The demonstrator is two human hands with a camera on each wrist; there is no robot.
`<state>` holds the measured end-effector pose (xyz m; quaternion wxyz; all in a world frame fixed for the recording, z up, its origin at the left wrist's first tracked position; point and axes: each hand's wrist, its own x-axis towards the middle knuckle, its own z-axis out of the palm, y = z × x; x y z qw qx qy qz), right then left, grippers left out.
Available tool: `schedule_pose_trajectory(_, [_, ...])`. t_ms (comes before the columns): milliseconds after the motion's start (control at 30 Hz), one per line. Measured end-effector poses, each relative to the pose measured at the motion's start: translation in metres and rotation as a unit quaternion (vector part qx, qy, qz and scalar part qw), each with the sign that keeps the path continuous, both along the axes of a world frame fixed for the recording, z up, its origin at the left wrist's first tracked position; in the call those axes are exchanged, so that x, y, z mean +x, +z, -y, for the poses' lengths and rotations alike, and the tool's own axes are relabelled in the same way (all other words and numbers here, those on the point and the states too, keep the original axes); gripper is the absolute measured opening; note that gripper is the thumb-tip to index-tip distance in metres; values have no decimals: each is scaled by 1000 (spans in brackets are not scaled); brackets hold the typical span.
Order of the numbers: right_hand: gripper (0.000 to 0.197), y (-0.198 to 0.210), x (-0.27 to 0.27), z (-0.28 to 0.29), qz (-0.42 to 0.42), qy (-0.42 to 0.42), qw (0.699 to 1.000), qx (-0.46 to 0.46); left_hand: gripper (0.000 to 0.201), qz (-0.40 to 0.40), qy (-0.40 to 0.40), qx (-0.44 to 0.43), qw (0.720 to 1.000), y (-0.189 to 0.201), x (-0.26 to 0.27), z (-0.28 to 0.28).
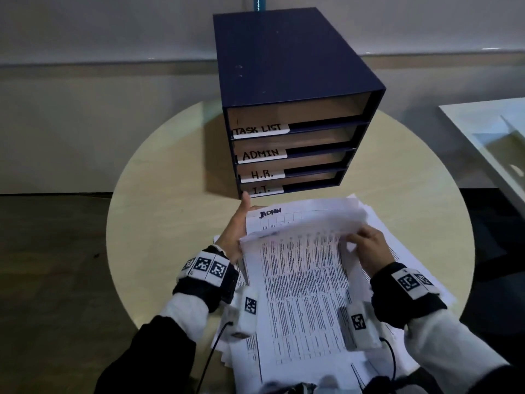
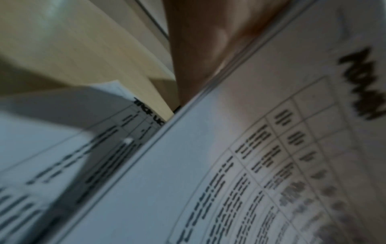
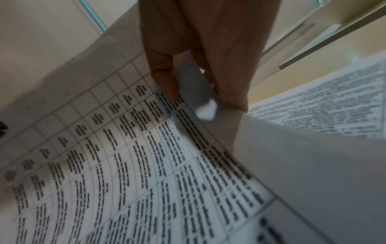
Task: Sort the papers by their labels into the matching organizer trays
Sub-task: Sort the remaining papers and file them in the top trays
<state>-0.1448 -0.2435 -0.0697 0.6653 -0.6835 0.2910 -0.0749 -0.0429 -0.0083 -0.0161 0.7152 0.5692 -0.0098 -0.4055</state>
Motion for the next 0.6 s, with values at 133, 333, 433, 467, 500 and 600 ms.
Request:
schedule_pose_trajectory(133, [29, -3, -6, 0, -24, -37, 999, -6, 85, 12, 14, 28, 999, -12, -15, -7])
schedule_pose_trajectory(333, [33, 7, -5, -8, -96, 47, 992, -68, 66, 125, 5, 270, 955, -26, -18, 6])
schedule_pose_trajectory(433, [25, 30, 2, -15, -23, 28, 984, -172, 51, 229, 61, 267, 934, 3, -18, 18])
schedule_pose_trajectory(467, [25, 43, 5, -17, 23, 11, 983, -184, 50, 252, 90, 258, 928, 15, -17, 20])
schedule_pose_trajectory(500, [26, 56, 8, -17, 71, -13, 979, -192, 47, 278, 117, 234, 924, 32, -16, 22])
schedule_pose_trajectory(600, [19, 109, 16, -19, 231, -63, 947, -215, 34, 384, 210, 129, 890, 92, -15, 24])
